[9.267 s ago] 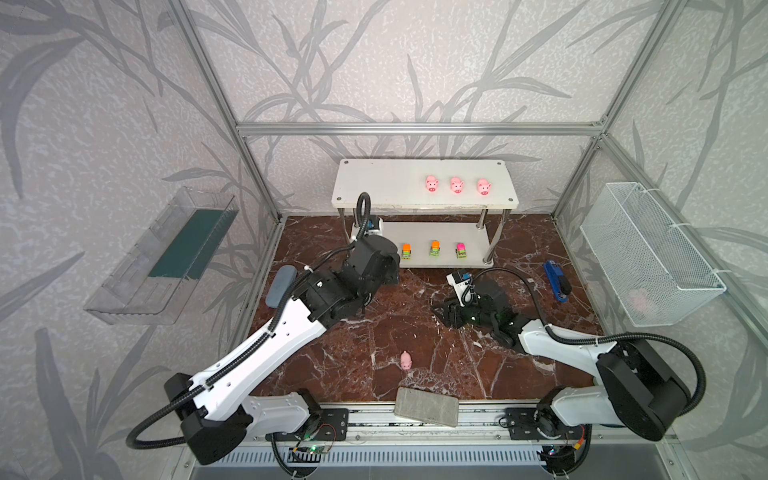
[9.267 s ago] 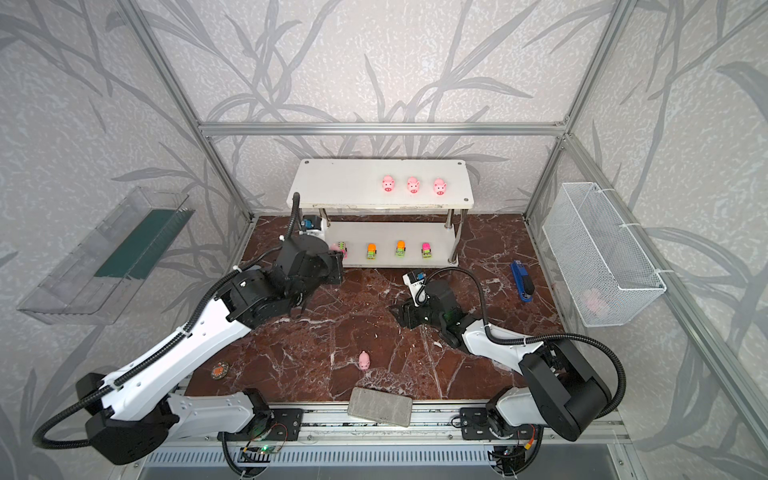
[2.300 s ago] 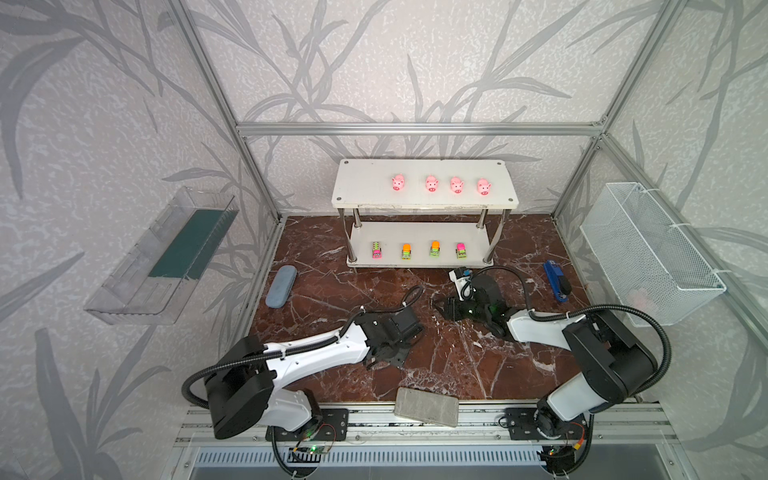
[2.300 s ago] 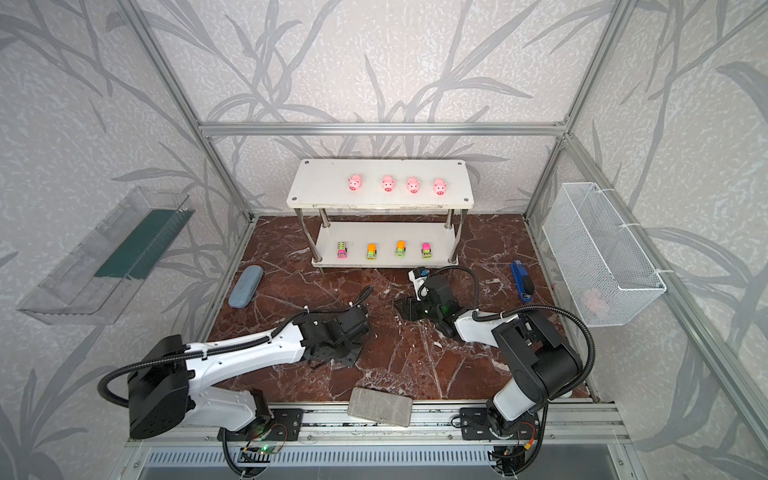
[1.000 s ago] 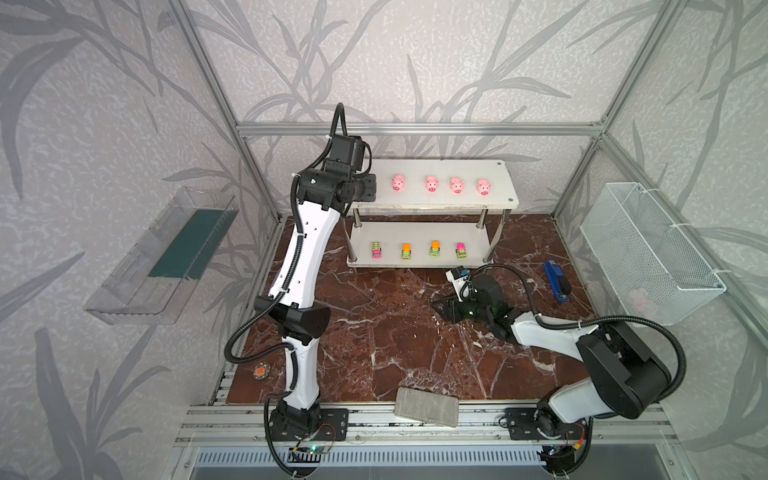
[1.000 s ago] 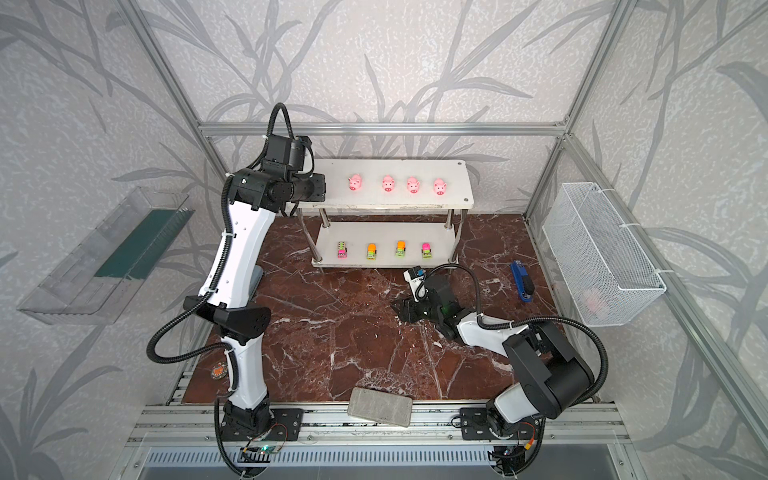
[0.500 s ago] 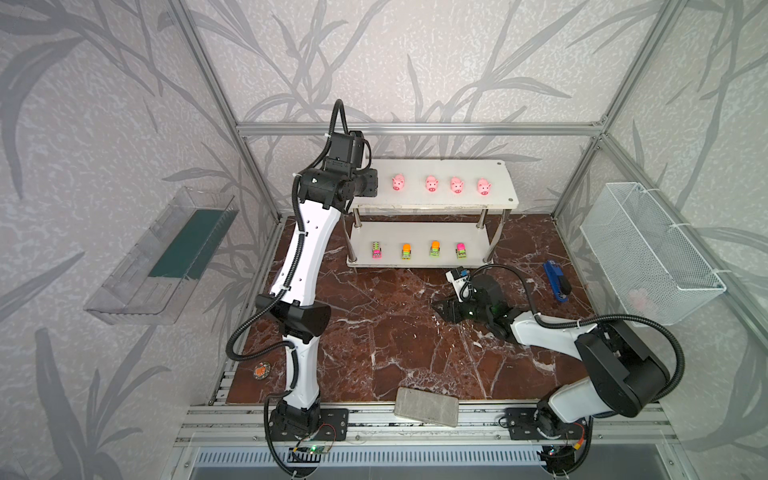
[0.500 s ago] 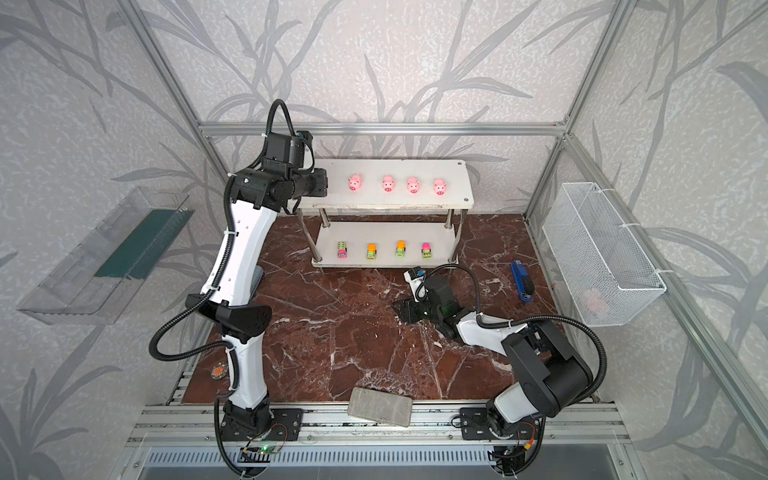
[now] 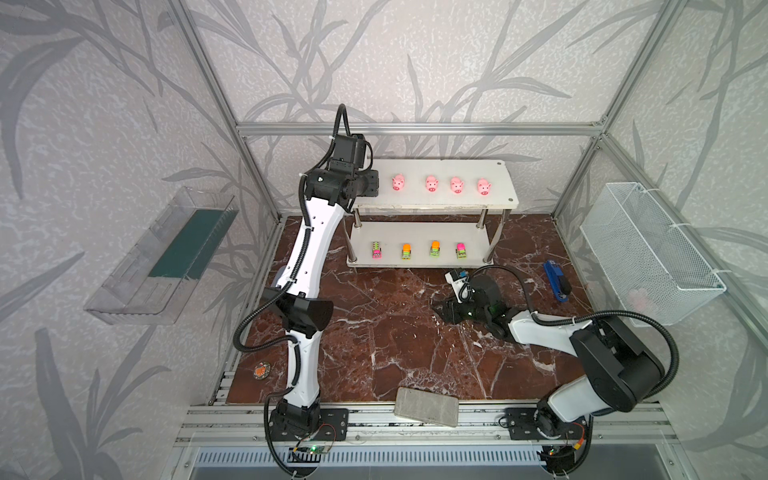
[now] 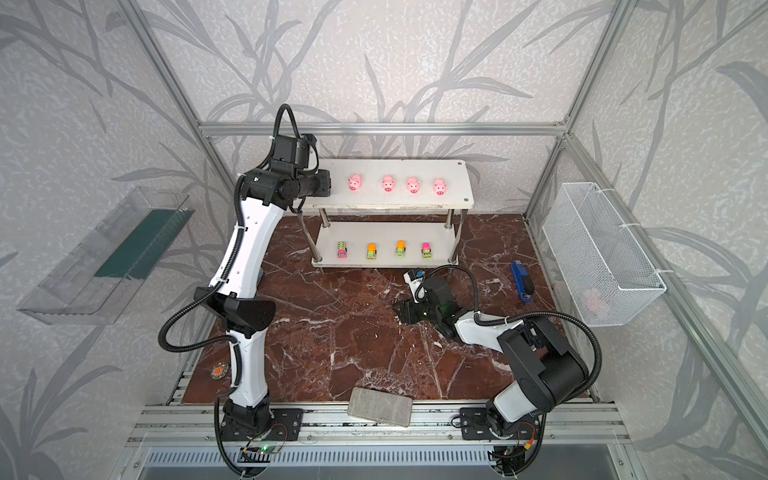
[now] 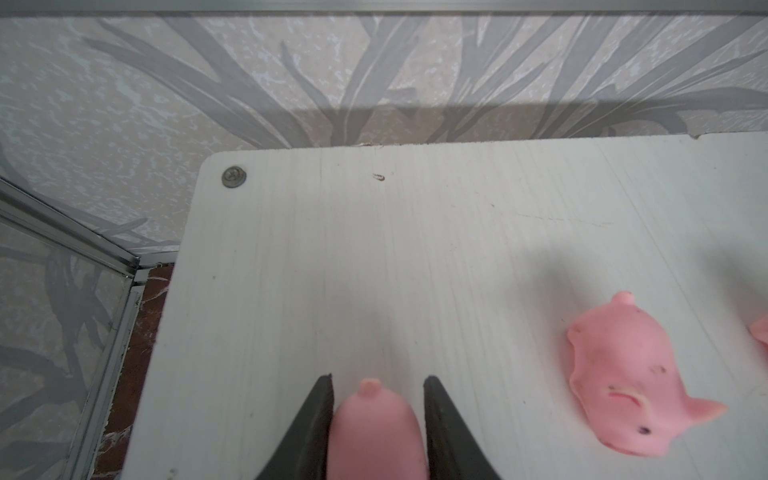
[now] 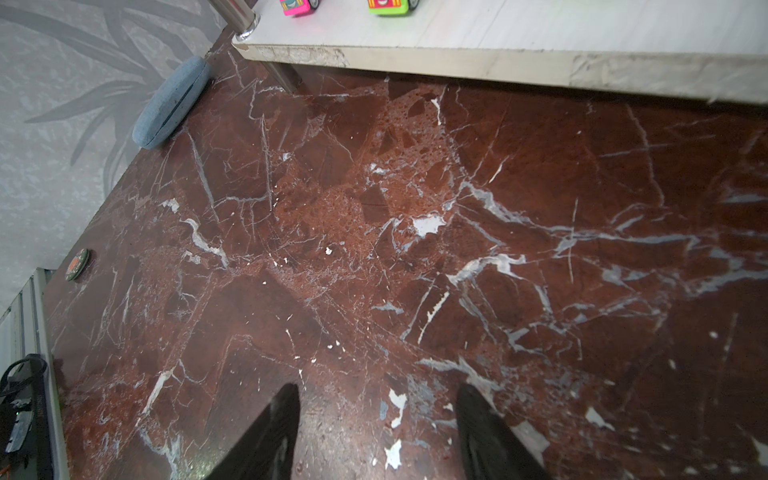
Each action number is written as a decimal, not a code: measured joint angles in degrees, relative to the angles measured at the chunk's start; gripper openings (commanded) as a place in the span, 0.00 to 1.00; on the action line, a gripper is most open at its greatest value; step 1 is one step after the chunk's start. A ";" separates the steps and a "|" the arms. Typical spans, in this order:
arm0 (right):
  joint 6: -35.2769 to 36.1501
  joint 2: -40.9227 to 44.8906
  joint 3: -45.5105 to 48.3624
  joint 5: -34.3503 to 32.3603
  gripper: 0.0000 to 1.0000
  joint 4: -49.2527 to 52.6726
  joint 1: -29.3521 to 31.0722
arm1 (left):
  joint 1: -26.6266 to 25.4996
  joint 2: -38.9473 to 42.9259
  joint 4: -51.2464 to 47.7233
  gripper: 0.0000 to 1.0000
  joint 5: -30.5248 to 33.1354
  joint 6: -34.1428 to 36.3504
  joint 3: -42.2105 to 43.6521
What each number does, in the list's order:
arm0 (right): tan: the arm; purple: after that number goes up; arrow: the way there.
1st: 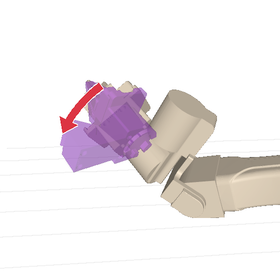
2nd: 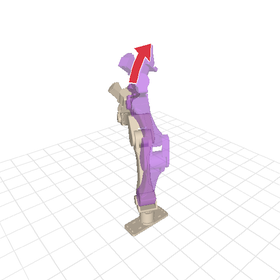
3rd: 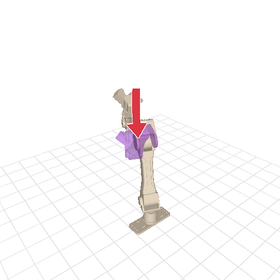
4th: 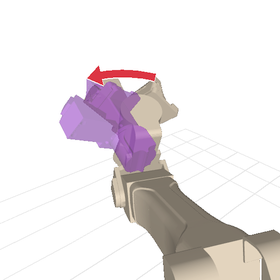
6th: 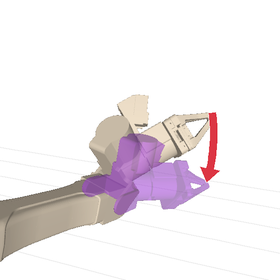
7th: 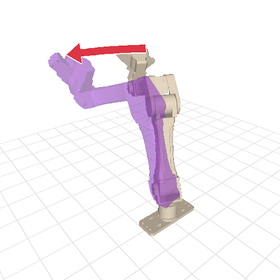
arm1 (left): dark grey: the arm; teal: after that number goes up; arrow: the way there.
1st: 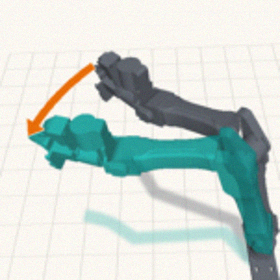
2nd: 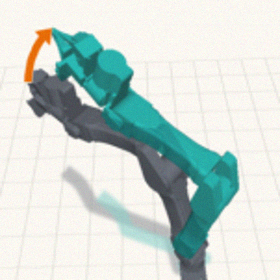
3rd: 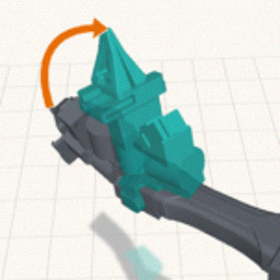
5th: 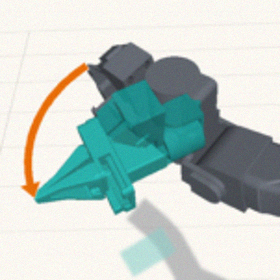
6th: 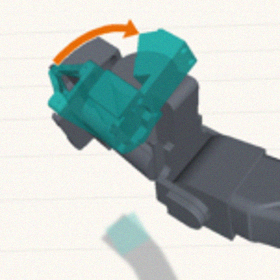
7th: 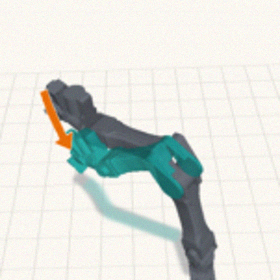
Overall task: Place and organize the plastic toys onto the shelf
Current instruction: 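Lower the pig at the end of the row and open the left gripper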
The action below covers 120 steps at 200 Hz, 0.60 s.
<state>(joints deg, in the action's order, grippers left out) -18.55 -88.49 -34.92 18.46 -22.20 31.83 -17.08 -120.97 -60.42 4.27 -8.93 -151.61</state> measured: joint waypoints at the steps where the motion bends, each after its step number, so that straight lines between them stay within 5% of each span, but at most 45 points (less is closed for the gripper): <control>1: 0.00 0.00 0.00 0.00 0.61 0.00 0.00 | 0.00 0.00 0.02 0.34 0.00 0.00 0.02; 120: 0.11 -0.90 -0.92 0.00 0.61 0.28 0.00 | 1.53 -0.09 4.68 0.33 -1.20 0.35 0.59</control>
<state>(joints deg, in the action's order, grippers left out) -18.44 -89.38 -35.83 18.46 -21.91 31.83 -15.55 -121.05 -55.75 3.07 -8.58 -151.02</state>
